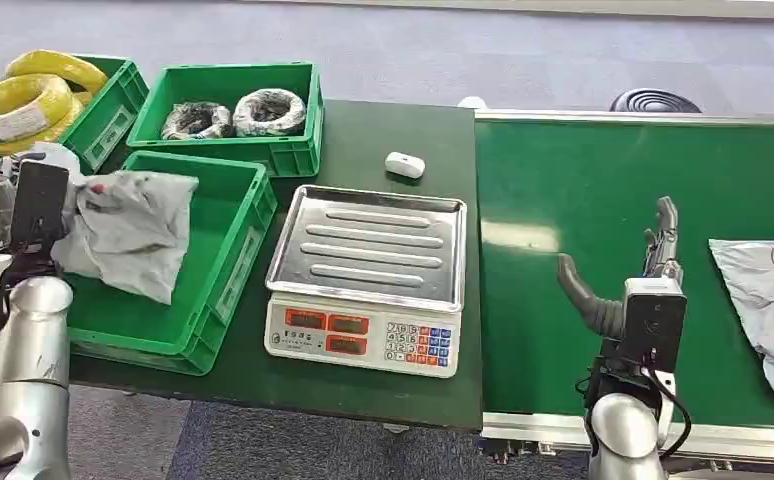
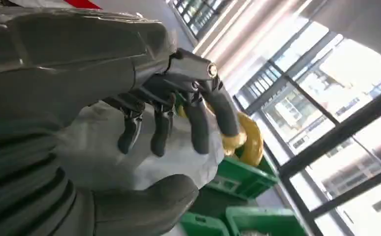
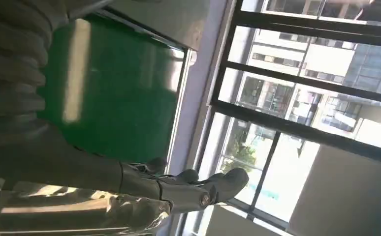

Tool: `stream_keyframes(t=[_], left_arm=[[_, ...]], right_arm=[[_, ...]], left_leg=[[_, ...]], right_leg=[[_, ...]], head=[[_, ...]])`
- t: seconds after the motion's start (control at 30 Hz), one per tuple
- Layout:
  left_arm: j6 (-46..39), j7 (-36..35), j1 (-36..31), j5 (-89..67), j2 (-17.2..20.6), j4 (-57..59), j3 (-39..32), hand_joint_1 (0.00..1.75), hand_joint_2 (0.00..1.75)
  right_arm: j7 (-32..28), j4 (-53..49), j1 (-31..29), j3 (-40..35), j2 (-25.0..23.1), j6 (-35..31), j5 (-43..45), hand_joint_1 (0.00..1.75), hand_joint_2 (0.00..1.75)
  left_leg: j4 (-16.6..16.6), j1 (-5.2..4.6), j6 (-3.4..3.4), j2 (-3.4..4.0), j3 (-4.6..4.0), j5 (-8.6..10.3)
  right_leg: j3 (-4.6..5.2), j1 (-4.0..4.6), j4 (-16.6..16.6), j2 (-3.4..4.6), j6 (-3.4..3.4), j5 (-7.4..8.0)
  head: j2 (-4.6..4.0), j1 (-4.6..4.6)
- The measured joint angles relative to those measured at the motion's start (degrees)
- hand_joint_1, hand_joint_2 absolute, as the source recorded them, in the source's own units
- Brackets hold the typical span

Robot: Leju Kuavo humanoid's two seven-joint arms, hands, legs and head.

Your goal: Moved the parcel from conveyor to table for the left to box.

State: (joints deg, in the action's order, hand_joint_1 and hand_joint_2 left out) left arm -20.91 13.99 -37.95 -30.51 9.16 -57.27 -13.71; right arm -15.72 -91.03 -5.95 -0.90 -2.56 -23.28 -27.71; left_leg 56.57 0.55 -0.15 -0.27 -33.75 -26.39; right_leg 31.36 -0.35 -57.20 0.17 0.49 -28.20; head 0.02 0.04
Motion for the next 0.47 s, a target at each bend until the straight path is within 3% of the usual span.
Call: stream_keyframes(t=[0.2, 0.33, 0.47], left_arm=[[17.90, 4.11, 5.68, 10.08, -0.26, -4.35, -1.66, 0.00, 1.75], [21.41, 6.62, 10.60, 15.26, -1.20, -10.52, -1.77, 0.00, 1.75], [20.71, 13.17, 17.90, 23.09, -4.63, -22.36, -0.44, 0.00, 1.75]], right_arm=[[0.15, 0.31, -1.13, 0.55, 0.02, 2.41, 0.15, 0.00, 1.75], [0.53, 0.96, -1.92, 0.57, 0.20, 3.76, 0.55, 0.00, 1.75], [0.68, 2.20, -1.91, 0.57, 0.39, 10.94, 6.82, 0.00, 1.75]], left_leg=[[0.01, -0.03, 0.00, 0.06, 0.01, 0.00], [0.01, -0.02, 0.00, 0.05, 0.00, -0.01], [0.01, -0.02, -0.03, 0.05, -0.01, -0.07]], right_leg=[[0.02, -0.03, 0.01, 0.04, 0.01, 0.01], [0.05, -0.03, 0.02, 0.03, 0.01, 0.01], [0.07, -0.03, 0.03, 0.05, 0.02, -0.02]], head=[[0.00, 0.00], [0.00, 0.00], [0.00, -0.02]])
